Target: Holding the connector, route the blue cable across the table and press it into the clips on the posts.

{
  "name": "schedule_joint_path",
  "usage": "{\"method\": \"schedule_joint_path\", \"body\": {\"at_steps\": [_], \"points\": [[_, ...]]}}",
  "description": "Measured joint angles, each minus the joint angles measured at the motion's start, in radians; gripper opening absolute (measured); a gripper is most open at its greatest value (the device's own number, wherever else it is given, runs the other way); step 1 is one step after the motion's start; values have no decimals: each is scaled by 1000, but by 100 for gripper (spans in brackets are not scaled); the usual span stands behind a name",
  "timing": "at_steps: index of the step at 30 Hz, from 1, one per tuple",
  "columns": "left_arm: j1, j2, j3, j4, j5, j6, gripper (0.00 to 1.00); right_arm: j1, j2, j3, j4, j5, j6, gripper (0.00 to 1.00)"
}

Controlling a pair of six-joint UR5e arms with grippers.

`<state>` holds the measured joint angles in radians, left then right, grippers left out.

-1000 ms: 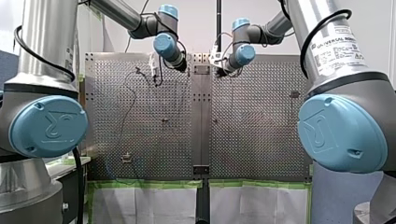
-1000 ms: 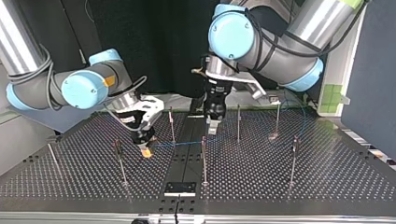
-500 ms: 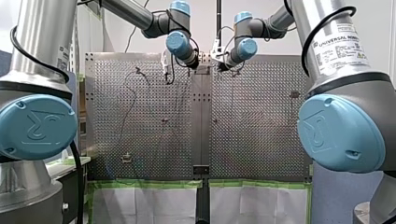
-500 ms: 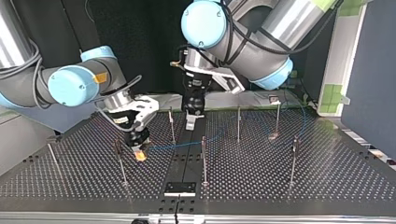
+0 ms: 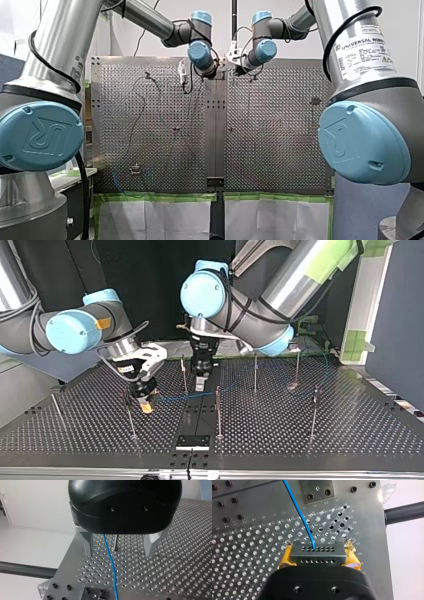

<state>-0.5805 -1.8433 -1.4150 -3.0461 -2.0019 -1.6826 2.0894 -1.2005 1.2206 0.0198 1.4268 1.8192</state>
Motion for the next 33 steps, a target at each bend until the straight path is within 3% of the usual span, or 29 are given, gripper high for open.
{"method": "schedule_joint_path", "body": {"at_steps": [8, 18, 24, 33], "points": [[6, -40, 71, 8, -16, -1, 100, -1, 1, 1, 1, 0, -3, 0], [17, -62, 86, 5, 3, -6, 100, -1, 3, 1, 0, 0, -4, 0], [19, -102, 107, 7, 3, -11, 100, -1, 4, 2, 0, 0, -4, 0], [12, -180, 187, -21, -8, -23, 100, -1, 5, 2, 0, 0, -4, 0]]}}
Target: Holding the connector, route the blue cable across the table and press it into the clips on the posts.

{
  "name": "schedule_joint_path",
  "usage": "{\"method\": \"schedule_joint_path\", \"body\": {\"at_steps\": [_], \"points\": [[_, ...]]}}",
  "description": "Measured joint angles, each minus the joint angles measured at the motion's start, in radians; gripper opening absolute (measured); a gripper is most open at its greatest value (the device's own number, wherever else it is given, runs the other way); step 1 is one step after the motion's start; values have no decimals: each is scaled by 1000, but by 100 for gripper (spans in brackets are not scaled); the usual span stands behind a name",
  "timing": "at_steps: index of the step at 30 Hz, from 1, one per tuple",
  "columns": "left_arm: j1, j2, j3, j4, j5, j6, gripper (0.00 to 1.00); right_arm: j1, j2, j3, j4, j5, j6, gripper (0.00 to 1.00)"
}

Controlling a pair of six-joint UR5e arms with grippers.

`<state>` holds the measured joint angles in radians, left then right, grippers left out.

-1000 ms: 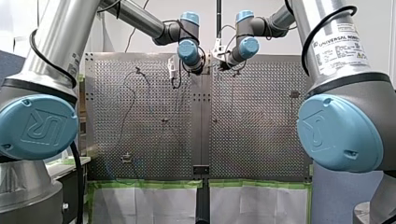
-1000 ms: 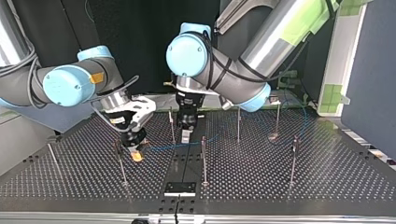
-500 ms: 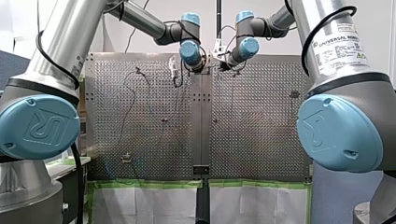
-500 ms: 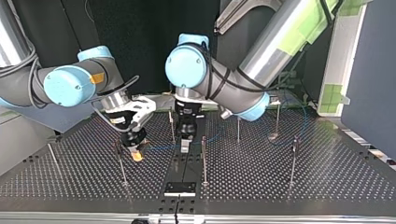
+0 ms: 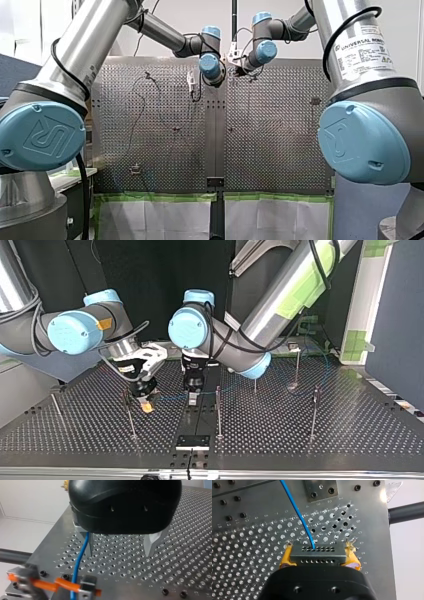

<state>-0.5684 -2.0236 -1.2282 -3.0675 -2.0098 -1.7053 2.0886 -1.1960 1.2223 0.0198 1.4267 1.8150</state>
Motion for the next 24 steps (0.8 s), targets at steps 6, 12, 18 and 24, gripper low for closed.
{"method": "schedule_joint_path", "body": {"at_steps": [6, 12, 18, 24], "points": [[-1, -13, 51, -3, -1, -5, 100, 0, 1, 0, 0, 0, 0, 0], [-3, -14, 64, -12, -9, -6, 96, 0, 3, 0, 0, 0, 0, 0], [-5, -14, 64, -29, -36, -3, 34, 0, 4, 0, -1, 0, 0, 0], [-8, -14, 64, -31, -48, 1, 4, 1, 5, 0, -1, 0, 0, 0]]}}
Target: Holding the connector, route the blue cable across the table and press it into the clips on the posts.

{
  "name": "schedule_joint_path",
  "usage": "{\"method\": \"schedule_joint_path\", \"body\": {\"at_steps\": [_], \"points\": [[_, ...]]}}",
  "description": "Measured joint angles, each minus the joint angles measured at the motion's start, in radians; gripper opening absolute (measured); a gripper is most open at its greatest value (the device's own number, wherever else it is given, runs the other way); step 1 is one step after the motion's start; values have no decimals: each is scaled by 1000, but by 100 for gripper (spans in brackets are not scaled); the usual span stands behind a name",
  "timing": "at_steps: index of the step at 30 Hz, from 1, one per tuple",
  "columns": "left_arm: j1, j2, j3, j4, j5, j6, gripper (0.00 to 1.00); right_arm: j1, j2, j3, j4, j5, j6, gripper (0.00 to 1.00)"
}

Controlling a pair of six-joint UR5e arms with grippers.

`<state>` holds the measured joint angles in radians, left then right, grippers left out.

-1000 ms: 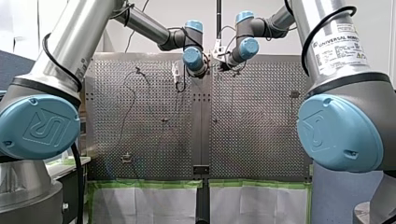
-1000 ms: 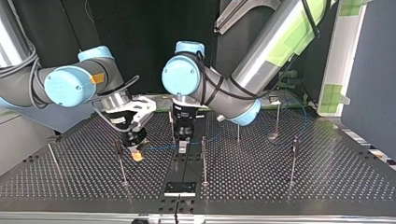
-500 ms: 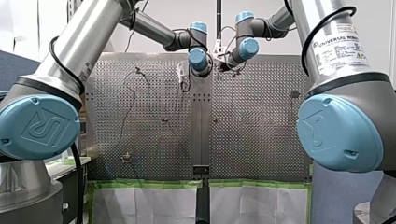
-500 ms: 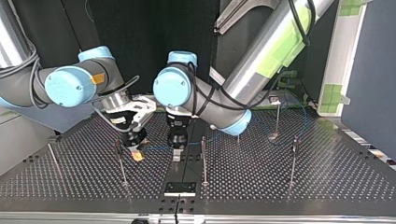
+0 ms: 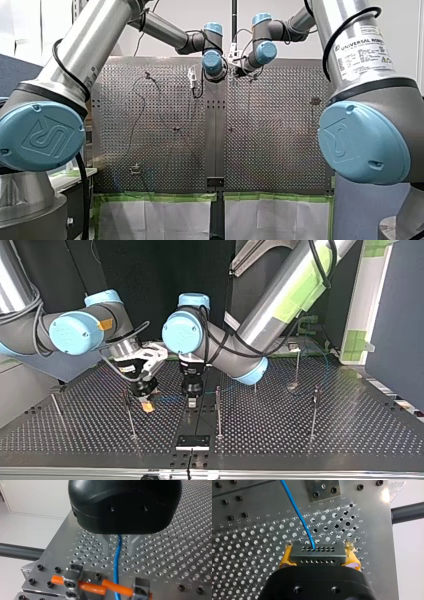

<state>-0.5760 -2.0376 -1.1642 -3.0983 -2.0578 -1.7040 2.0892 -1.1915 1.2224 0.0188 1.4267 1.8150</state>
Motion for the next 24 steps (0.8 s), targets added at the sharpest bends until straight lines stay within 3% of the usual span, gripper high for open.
{"method": "schedule_joint_path", "body": {"at_steps": [12, 24], "points": [[-4, 0, -12, 1, -34, -1, 2, 0, 2, 0, -1, 0, 0, 0], [-11, 0, -110, 63, -65, -14, 2, 2, 10, 49, -6, 5, 0, 0]]}}
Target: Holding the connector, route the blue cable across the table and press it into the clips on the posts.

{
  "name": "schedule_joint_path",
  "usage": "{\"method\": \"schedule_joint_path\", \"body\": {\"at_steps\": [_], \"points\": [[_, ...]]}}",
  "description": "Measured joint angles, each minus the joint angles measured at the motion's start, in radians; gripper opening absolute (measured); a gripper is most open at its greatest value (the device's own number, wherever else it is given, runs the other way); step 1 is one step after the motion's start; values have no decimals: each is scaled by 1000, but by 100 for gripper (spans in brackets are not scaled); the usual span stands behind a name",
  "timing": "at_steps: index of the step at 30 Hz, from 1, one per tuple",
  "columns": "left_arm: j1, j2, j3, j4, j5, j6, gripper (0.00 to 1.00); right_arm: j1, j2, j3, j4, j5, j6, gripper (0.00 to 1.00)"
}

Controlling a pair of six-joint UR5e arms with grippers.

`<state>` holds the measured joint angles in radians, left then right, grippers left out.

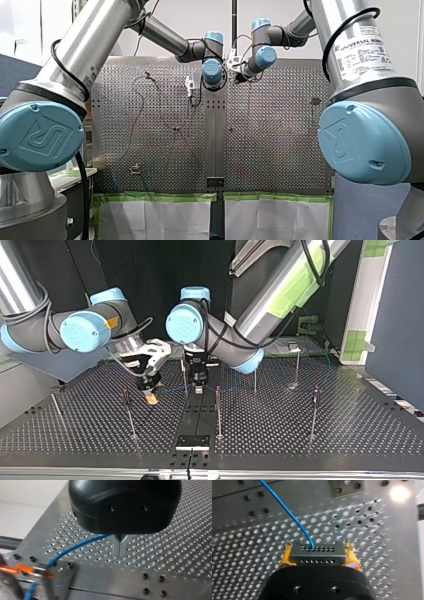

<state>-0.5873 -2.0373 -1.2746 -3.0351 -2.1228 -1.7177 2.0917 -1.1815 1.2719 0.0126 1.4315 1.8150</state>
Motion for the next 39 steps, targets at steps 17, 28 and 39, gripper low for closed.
{"method": "schedule_joint_path", "body": {"at_steps": [17, 28, 39], "points": [[10, -1, -150, 149, 48, -8, 2, -2, 49, 117, -35, 5, 3, 0], [21, -2, -249, 248, 81, -10, 2, -4, 57, 197, -113, 4, 15, 0], [15, -67, -341, 341, 147, -26, 2, -12, 58, 289, -149, 1, -4, 0]]}}
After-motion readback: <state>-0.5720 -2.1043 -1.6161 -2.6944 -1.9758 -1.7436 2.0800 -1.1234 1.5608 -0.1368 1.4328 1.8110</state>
